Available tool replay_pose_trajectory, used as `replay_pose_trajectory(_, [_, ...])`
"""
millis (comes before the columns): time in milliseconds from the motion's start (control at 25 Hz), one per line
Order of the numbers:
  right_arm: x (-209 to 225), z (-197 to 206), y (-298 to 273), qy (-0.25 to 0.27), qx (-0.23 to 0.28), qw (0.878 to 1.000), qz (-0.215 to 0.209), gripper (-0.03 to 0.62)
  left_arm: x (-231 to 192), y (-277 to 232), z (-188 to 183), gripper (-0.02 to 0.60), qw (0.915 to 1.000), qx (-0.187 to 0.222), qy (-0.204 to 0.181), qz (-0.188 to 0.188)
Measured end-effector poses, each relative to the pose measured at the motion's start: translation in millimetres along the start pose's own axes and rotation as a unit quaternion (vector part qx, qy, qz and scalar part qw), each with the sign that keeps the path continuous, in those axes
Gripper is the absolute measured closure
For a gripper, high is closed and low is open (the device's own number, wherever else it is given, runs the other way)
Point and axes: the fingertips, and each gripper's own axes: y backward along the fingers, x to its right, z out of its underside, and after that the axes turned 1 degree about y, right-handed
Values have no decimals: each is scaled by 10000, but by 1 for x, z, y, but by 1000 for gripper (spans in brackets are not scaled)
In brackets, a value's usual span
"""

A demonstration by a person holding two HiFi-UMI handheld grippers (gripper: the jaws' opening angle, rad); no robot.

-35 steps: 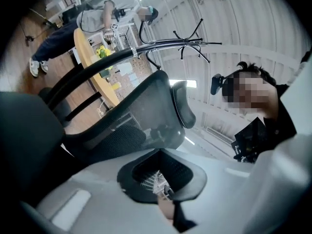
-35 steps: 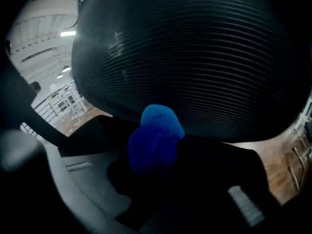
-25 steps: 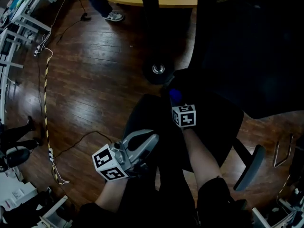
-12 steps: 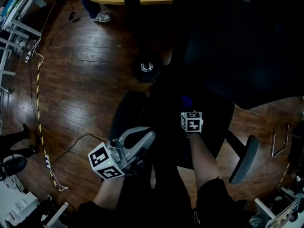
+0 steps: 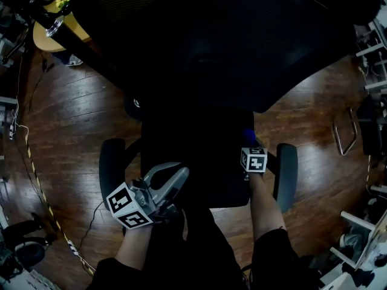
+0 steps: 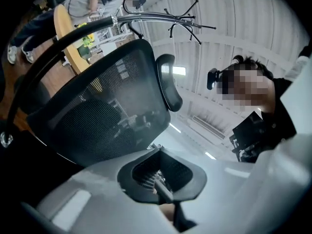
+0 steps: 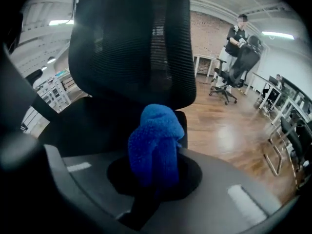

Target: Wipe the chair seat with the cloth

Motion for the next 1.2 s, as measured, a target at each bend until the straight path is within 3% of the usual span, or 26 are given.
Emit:
replay_pose_trajectory(240, [10,5,2,-55,145,9997,177,560,4,-10,7,592,9999,-142,-36,12])
replay_pose_trajectory(440, [20,-2,0,-262,-13,9997,20,560,1,7,-5,592,9995,180,-78,-237])
replay_pose_trajectory(520, [5,-10,-1,-171,74,9998,4,559,1,21,-11,592,9989,316,-104,-335])
replay_pose_trajectory(600, [-38,-21,-6,101,278,9992,-282,560,-2,40,-17,592,9979,444,-119,-456])
replay_pose_trajectory(760, [-169,-30,-19,540,295,9899,-1279,560,-1,81,-30,592,9940,777,-99,-758])
replay_pose_trajectory(1000, [-352,-57,-16,933,339,9551,-2791,559,0,117,-45,592,9875,1100,-250,-1100])
replay_pose_trajectory(1080, [-395,-52,-13,1089,185,9468,-3024,560,1,134,-51,592,9846,1246,-239,-1201])
replay_pose_trajectory(1200, [-412,-39,-13,1302,203,9498,-2838,559,7,153,-61,592,9806,1442,-208,-1315])
